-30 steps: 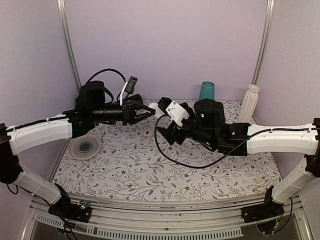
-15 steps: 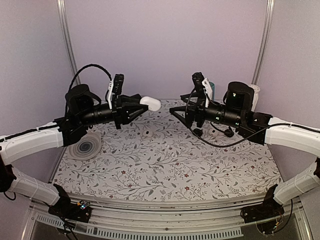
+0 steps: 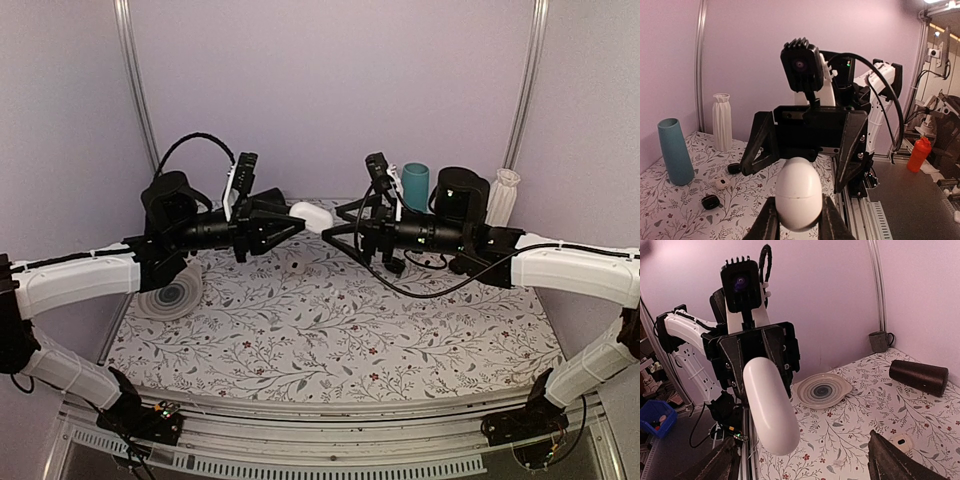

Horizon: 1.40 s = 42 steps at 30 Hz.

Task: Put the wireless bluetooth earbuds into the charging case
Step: Open the charging case.

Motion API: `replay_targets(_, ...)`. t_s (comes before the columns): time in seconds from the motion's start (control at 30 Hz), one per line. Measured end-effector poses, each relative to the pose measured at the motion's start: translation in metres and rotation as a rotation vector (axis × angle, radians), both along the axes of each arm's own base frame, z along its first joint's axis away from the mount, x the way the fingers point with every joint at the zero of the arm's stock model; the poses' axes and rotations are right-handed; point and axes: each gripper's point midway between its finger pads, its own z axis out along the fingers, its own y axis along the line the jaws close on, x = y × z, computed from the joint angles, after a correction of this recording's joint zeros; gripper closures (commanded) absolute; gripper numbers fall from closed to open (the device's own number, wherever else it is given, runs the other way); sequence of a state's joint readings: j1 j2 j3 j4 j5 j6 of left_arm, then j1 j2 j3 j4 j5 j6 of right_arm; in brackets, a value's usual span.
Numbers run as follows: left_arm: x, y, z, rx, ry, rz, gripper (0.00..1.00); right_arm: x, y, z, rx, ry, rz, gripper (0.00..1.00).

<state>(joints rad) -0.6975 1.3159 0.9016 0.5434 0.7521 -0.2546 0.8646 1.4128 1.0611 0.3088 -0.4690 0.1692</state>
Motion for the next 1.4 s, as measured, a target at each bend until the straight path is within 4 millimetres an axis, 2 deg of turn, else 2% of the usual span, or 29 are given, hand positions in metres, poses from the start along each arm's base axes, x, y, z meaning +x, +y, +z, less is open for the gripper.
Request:
replay_targets(0.37,-0.017,-0.002,0.003,-0.014,0.000,-0.101,1.00,0.005,0.000,0.009,0.039,0.037,-0.009,0.10)
replay_targets(0.8,-0.020,-0.002,0.001,-0.014,0.000,-0.120,1.00,0.005,-0.003,0.009,0.051,0.085,0.012,0.09)
replay_targets(1.1,-0.030,-0.004,-0.004,0.000,0.003,-0.167,1.00,0.018,-0.010,0.011,0.066,0.098,-0.027,0.09)
replay_targets(1.4,-0.022,-0.005,-0.006,-0.001,0.010,-0.128,1.00,0.017,-0.010,0.011,0.063,0.099,-0.019,0.09)
